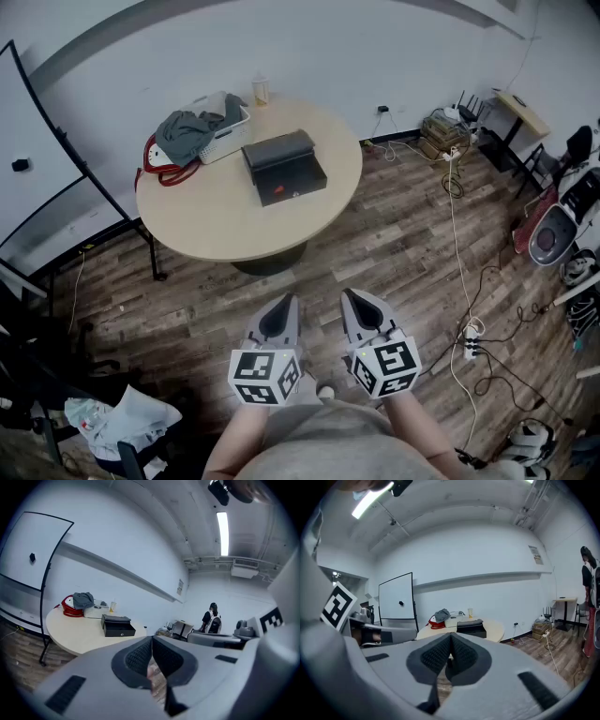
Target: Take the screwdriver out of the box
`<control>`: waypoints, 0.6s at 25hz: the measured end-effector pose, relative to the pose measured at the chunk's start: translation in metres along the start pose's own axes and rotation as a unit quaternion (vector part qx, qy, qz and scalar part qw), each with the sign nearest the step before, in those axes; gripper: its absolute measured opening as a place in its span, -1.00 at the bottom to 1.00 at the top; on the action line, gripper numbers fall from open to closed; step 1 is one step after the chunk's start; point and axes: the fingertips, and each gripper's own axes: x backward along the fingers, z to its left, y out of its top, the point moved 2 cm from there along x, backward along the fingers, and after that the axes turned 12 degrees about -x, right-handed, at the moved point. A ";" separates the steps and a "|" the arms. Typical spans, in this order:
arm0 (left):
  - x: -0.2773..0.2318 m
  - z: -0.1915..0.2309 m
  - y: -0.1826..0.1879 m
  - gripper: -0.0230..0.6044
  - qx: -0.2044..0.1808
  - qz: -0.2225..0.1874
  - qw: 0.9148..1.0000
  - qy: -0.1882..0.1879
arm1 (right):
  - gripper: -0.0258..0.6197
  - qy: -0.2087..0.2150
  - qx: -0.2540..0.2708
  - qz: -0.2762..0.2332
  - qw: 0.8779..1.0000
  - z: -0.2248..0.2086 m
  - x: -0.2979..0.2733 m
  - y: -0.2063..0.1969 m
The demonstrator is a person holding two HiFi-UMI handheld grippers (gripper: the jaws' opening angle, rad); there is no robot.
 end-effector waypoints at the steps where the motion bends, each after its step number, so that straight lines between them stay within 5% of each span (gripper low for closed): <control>1: 0.004 -0.004 -0.001 -0.91 0.001 0.001 1.000 0.000 | -0.92 0.001 0.001 -0.002 1.000 0.001 0.006 0.001; 15: 0.031 -0.029 0.000 -0.91 0.017 -0.004 1.000 0.004 | -0.92 0.025 0.009 -0.011 1.000 0.014 0.044 0.004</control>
